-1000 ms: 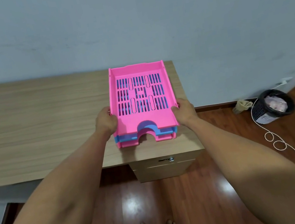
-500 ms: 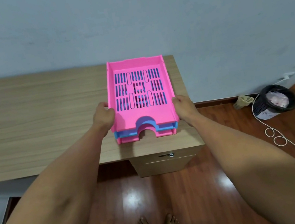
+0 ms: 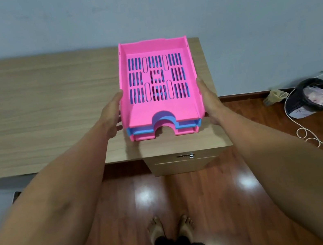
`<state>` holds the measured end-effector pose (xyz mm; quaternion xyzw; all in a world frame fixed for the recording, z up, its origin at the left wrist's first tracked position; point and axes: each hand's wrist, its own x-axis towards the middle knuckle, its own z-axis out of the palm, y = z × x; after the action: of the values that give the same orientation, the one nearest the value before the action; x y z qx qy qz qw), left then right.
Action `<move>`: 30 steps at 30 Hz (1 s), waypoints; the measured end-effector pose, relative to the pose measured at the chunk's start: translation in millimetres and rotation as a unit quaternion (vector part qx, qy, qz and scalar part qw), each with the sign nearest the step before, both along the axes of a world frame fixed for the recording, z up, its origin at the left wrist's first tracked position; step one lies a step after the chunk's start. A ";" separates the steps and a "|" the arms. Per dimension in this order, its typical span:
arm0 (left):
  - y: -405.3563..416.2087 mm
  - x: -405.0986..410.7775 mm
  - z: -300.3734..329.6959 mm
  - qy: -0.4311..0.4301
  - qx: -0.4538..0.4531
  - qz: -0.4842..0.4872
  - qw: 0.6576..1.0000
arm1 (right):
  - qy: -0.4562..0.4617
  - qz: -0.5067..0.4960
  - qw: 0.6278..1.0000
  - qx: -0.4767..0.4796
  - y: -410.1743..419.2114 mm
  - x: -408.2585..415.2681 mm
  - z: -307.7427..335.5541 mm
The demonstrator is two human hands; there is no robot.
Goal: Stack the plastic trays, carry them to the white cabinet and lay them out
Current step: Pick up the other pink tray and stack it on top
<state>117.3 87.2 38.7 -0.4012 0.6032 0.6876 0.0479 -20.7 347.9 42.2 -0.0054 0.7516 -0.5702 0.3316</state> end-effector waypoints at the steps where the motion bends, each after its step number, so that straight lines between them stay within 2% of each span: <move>1: -0.7 -1.2 -2.8 0.003 0.012 0.000 1.000 | -0.012 0.003 1.000 -0.015 -0.7 -3.6 -1.2; 5: -5.5 -3.6 -17.7 0.001 0.066 0.010 0.998 | -0.086 0.021 0.994 -0.058 -0.6 -11.1 -14.2; 13: -12.6 -7.3 -33.8 0.058 0.134 -0.004 0.989 | -0.144 -0.029 0.982 -0.116 -1.3 -16.7 -30.8; 15: -9.4 -9.0 -35.5 0.089 0.154 -0.015 0.984 | -0.147 -0.038 0.980 -0.126 -0.3 -18.1 -31.6; 21: -2.0 -3.1 -27.2 0.108 0.164 0.025 0.980 | -0.149 -0.050 0.974 -0.161 -2.1 -13.0 -22.7; 30: 3.1 41.8 26.7 0.139 0.142 0.100 0.975 | -0.130 -0.017 0.972 -0.193 -17.1 -0.3 11.8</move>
<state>159.1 90.3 65.4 -0.3490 0.4572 0.8166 -0.0491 -21.0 330.8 54.0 0.0176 0.5775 -0.7061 0.4093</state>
